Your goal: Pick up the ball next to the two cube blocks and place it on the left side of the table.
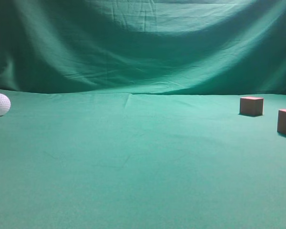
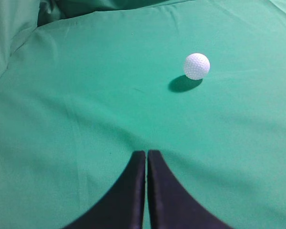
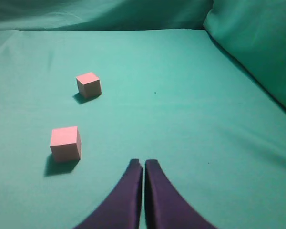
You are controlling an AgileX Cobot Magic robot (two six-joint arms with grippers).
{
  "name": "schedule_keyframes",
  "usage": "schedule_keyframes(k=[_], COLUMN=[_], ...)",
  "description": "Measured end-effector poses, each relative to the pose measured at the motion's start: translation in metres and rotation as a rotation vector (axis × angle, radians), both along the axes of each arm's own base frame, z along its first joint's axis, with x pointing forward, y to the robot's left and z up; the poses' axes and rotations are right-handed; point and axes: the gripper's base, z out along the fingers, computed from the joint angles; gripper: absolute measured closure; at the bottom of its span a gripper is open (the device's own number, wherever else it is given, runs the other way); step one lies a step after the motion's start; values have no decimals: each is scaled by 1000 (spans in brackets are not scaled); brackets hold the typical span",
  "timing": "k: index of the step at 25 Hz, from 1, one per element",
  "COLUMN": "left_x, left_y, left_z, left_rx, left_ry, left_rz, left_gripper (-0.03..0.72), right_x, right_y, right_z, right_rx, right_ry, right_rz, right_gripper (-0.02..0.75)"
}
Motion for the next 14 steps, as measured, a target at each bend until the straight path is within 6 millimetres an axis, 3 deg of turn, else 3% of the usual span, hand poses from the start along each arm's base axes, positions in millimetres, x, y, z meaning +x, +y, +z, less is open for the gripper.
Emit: schedule_keyframes(k=[14], left_x=[0], left_y=[0], left_z=[0], left_rx=[0], left_ry=[0], left_rz=[0], left_gripper=[688], right_x=[0], right_y=[0], right_z=[-1], right_rx=[3], right_ry=[6], right_rz=[-2], right_gripper=[738])
